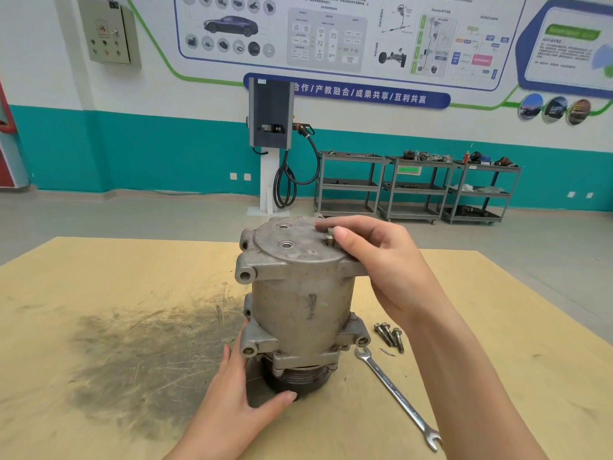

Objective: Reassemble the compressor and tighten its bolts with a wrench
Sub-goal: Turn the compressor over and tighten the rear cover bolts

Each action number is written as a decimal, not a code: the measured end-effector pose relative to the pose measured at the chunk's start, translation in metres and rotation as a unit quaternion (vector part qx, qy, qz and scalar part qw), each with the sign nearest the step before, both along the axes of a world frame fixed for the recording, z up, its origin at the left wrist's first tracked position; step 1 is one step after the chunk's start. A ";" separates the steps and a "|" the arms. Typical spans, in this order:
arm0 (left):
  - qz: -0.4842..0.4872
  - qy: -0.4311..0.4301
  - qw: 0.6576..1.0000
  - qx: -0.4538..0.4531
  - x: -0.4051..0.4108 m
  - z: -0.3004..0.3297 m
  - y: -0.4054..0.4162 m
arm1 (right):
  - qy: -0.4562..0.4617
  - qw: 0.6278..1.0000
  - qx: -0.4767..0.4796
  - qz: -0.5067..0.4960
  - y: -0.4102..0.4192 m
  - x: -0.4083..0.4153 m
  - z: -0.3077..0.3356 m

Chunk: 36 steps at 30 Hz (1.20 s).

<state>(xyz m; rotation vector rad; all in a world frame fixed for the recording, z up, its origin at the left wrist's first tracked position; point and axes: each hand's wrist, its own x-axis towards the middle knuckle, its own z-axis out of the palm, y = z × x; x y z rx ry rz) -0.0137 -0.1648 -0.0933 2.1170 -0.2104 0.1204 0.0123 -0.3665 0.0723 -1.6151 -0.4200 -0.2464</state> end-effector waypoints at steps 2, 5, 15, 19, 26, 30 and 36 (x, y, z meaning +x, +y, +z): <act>-0.002 0.002 1.000 0.003 0.000 0.000 0.000 | -0.004 1.000 -0.008 -0.019 0.003 0.001 0.000; 0.000 0.002 1.000 0.005 0.000 0.001 0.001 | -0.014 0.997 0.020 -0.066 0.010 0.003 -0.001; -0.001 0.000 1.000 0.013 0.001 0.000 0.001 | 0.003 1.000 0.006 -0.013 0.003 0.003 0.002; -0.004 -0.010 1.000 0.005 0.000 -0.002 0.001 | -0.019 0.997 0.029 -0.063 0.008 0.005 -0.001; -0.004 -0.015 1.000 0.007 -0.001 -0.001 0.001 | 0.002 1.000 -0.003 0.001 -0.001 0.002 0.002; -0.002 -0.012 1.000 0.008 0.000 -0.003 0.001 | -0.017 0.997 0.025 -0.070 0.009 0.003 -0.002; 0.000 -0.012 1.000 0.011 0.000 -0.004 0.003 | -0.011 1.000 -0.006 0.017 0.000 0.001 0.000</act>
